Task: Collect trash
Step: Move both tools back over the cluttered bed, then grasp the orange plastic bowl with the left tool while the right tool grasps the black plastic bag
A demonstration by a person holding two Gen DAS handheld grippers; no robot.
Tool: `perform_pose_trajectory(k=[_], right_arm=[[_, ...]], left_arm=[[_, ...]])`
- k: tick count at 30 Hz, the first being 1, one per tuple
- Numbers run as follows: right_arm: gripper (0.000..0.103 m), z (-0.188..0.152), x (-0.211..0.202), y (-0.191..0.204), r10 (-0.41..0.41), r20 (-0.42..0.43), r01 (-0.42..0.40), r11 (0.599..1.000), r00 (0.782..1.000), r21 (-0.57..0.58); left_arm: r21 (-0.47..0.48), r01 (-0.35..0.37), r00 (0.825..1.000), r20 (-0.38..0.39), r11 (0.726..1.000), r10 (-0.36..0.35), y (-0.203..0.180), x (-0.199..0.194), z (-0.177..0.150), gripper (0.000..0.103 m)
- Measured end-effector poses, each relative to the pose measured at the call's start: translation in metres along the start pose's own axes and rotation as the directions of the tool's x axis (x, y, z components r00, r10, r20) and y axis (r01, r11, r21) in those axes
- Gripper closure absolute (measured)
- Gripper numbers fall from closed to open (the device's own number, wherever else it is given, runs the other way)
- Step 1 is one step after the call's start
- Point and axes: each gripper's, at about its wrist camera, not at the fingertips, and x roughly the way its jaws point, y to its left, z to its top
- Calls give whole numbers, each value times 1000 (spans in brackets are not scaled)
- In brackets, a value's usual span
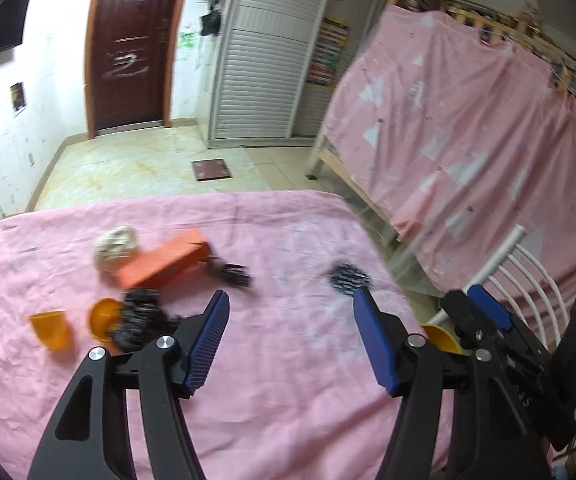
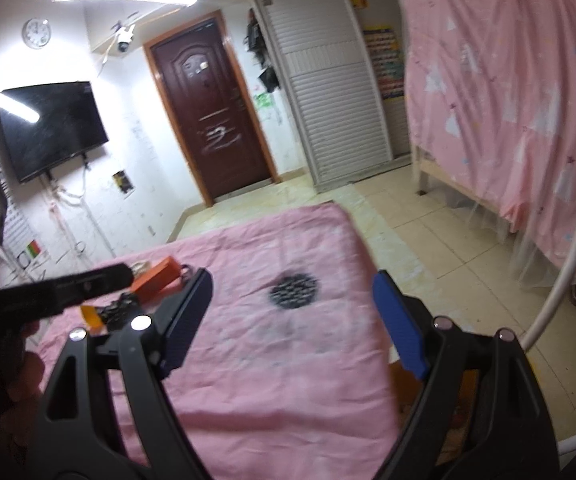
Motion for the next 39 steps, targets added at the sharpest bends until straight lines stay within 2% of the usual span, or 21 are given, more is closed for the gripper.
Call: perform_pose_trajectory(k=[6,9,16,29,39], right_arm=[[24,-5,25,36,47,-53,-49,997,997,-52],[20,-6,32,49,61,-70,-66,995,996,-74],[19,-9,45,72,92,-110,-105,987,990,-118],[15,-18,75,120,129,-190,-166,966,973,-199],[15,-25,92,145,141,-247,-201,949,959,-241]], left_arm=[[-64,-61,998,23,996,63,47,-10,9,44],[-86,-84,996,27,993,86,67,-14,12,44],[-122,-139,989,27,983,143,98,-18,13,44],[-186,-216,976,-30,959,214,147,-9,4,44],[-224,-258,964,-121,940,236,181,15,-8,44]])
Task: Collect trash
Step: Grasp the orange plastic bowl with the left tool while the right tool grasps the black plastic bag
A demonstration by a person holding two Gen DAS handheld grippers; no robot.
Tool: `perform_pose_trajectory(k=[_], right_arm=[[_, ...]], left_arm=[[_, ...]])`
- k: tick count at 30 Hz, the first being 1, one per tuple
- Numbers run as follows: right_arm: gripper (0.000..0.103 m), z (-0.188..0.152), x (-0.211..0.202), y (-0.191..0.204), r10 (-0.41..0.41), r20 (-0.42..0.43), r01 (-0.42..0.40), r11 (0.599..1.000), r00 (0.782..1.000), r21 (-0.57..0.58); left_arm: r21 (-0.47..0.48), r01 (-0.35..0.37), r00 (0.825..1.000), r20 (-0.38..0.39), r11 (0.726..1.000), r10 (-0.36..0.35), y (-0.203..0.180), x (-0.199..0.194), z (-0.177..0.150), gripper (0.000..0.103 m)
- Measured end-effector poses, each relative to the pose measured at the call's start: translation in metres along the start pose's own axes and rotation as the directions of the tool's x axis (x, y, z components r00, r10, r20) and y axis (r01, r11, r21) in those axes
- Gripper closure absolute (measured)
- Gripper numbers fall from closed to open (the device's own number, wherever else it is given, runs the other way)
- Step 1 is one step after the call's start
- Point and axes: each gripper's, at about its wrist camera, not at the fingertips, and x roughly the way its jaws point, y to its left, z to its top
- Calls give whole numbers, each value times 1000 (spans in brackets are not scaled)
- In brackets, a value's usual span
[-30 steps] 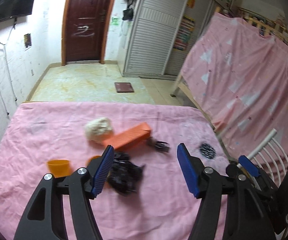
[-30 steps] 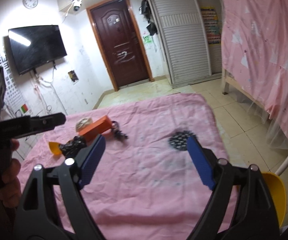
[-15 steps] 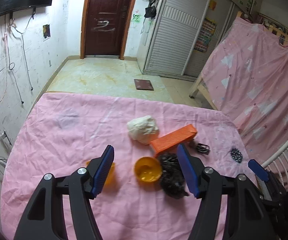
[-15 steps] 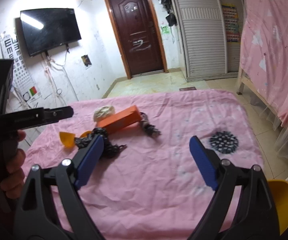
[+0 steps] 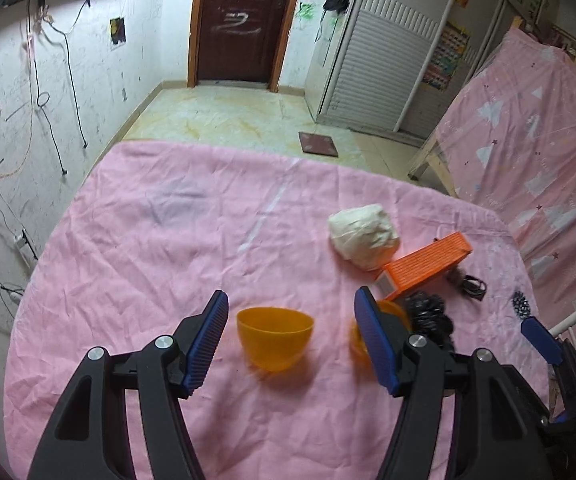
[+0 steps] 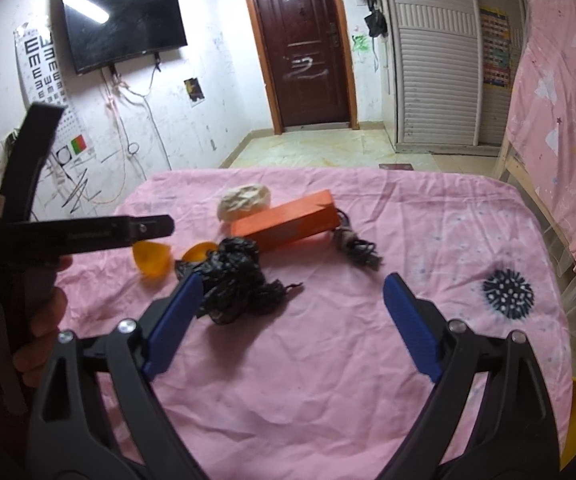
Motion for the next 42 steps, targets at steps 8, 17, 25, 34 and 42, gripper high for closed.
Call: perform_pose_trajectory(k=[8,17,25,34,42], right_arm=[[15,4,13,18,48,-25,-49,998,999,-30],[15,6,33,34,56,-90,-62,995,994,-75],[15,7,50,24,61,-161,-68,997,985,-40],[48,15,59,10,76,-167,-75,997,983,13],[48,21,68,14,76,-175,-76,997,982,9]], left_arm=[[-2,17,999,-42,1000,-17,6,17,-3,44],[16,23,999,-49,1000,-23,5,24,-6,69],[17,61,998,-36,998,-60,6,24,-7,69],[9,84,996,-34,996,-83,12,24,-6,69],[25,81,996,-28,996,-80,11,22,-7,69]])
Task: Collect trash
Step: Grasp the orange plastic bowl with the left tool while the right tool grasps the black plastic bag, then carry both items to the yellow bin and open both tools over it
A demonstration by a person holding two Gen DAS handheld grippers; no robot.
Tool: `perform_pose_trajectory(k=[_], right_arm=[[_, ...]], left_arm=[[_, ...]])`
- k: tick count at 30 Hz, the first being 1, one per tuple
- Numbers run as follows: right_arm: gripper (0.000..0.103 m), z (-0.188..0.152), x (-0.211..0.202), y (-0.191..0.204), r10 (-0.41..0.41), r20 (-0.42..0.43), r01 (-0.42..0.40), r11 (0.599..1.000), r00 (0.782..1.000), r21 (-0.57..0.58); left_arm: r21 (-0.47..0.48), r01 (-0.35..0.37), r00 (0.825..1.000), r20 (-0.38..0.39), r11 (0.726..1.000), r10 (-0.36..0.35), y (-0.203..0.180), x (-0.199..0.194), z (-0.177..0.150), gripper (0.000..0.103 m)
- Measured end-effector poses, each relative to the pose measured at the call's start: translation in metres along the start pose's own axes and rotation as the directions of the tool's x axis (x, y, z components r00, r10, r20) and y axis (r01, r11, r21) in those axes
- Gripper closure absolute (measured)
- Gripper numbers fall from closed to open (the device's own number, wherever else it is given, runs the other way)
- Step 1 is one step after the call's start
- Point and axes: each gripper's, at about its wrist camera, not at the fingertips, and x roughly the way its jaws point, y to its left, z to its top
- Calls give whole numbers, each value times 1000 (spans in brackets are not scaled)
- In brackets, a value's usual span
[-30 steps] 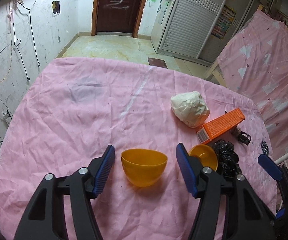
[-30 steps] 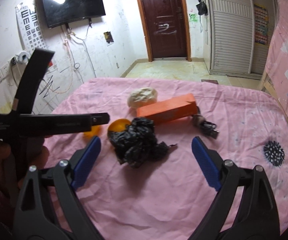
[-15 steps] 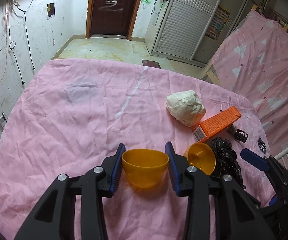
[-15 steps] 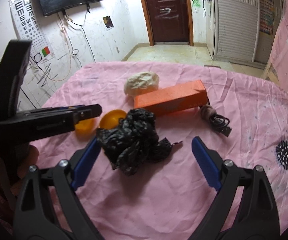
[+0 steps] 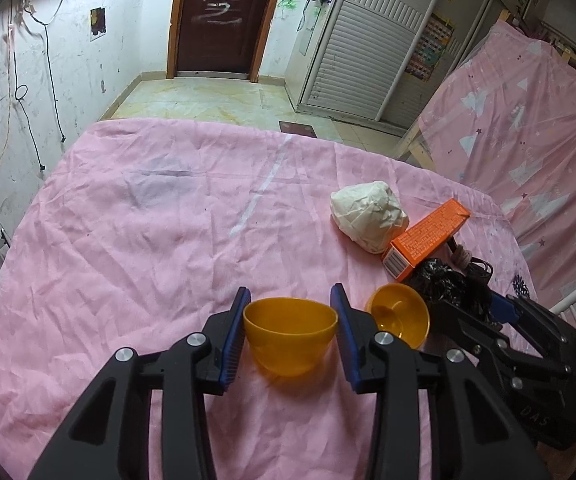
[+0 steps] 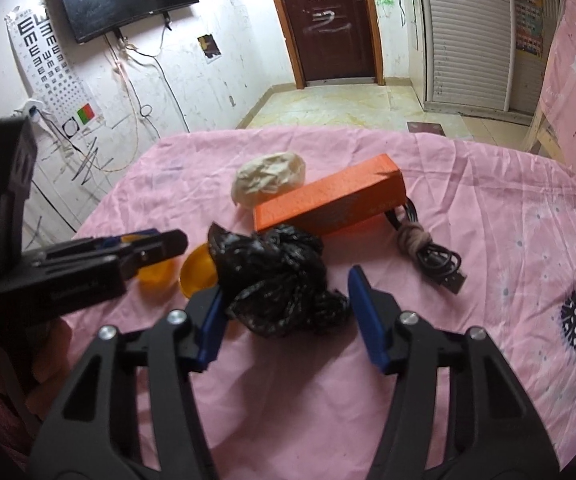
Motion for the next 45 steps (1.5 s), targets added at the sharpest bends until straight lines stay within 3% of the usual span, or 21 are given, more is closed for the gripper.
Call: perform_pose_trajectory(k=[2,3,5,8,19,28,37,45], right_arm=[[49,1,2,3,-6,-1,6,1000,1000,-11],[60,1,2,5,-11,1,11,1000,1000,-19],[70,1,2,7,-14,8,14,999,1000,-30],[74,0,-2,10,-12,22,13,999,1000,-40],[74,-6,-49,0,-16,139,18,1000,990,-13],[74,-23,-101,-23,-48,237,40,999,970,36],[74,-54,-153,-68,-126,319,85,986,939,140],[74,-78,-196,-112,-226,380,139,960,897,241]], left_arm=[[3,0,1000,3,1000,0,-1,0,0,69],[4,-1,1000,7,1000,1,-1,-1,0,69],[9,-7,1000,18,1000,6,-3,-3,-1,69],[22,-10,999,33,1000,10,-6,-7,-2,69],[21,-37,994,103,999,35,-11,-40,-1,69],[82,-28,985,170,996,13,-51,-73,-7,69],[156,-15,980,196,988,-16,-98,-90,-16,69],[205,-3,982,187,979,-37,-134,-91,-25,69]])
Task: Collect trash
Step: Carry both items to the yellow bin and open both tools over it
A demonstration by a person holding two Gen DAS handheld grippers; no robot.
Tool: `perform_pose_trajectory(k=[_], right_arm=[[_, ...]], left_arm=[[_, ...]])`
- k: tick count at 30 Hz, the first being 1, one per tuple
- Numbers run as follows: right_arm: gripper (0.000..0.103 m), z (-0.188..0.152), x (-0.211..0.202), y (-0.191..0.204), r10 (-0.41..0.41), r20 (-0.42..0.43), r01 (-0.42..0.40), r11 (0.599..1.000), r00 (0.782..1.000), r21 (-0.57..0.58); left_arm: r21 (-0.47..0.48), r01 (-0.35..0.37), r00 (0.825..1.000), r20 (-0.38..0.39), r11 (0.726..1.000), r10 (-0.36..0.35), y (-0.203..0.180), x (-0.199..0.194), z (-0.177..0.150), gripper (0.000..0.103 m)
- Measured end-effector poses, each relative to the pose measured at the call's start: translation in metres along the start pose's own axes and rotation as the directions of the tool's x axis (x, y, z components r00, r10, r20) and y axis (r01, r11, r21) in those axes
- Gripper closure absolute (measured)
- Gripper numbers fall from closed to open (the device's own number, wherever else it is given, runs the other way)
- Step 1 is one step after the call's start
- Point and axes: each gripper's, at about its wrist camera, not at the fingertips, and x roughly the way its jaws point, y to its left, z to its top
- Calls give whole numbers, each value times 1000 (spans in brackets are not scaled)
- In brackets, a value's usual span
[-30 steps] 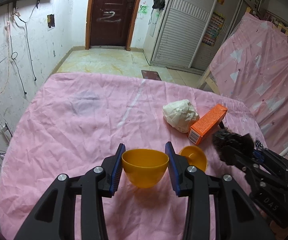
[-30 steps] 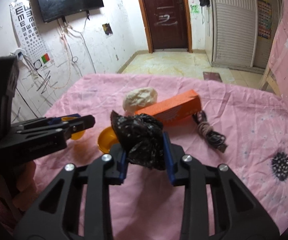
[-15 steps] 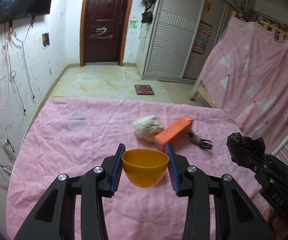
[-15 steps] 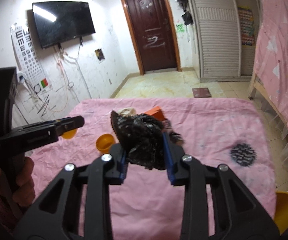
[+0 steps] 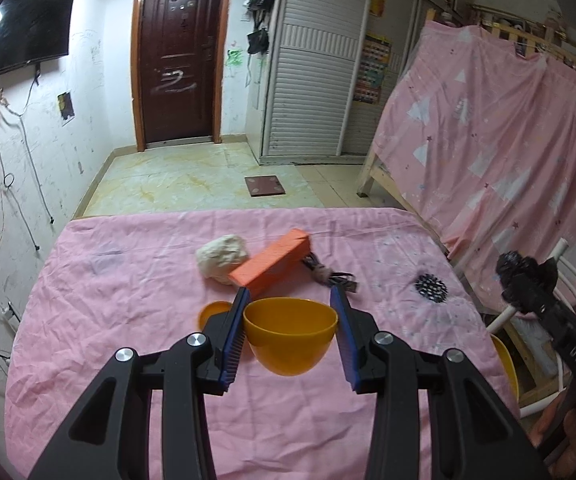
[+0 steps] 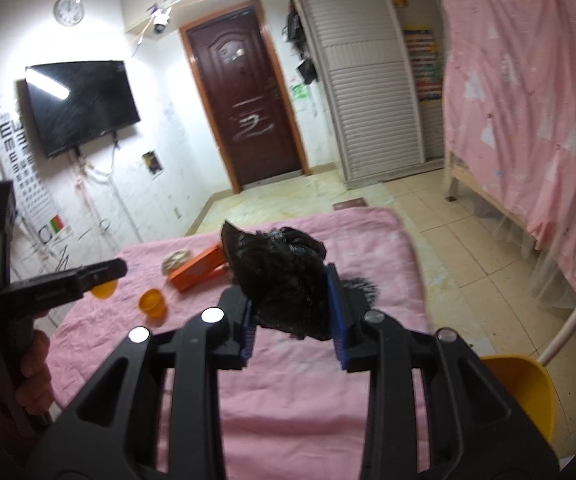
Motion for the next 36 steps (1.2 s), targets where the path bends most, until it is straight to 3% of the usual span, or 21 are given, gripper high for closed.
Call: perform_pose_trajectory(k=[10,14,17,20,26,31,36], right_arm=[[74,-6,-40,-69,-147,44,143,986,988,80],[73,-11,-52,-95,-171,47,164,979,984,120],[66,-13,-60,-109,-204,49,196,971,978,140],[49,-15,-65,-117,-224,51,215,965,973,148],[47,-16,-79,-132,-238,80,221,958,968,183],[47,-15,-97,-146,-262,133,226,944,956,240],[43,-18,-116,-166,-284,174,223,926,943,304]], left_arm=[[93,83,997,-11,992,-82,-70,-3,-4,69],[136,112,994,-21,984,-111,-100,-3,-9,69],[161,136,991,-38,977,-132,-121,-1,-12,69],[183,158,987,-50,970,-151,-142,1,-15,69],[219,217,975,-89,951,-202,-183,5,-26,69],[231,324,945,-132,917,-301,-218,9,-32,69],[233,435,898,-186,870,-400,-252,18,-38,69]])
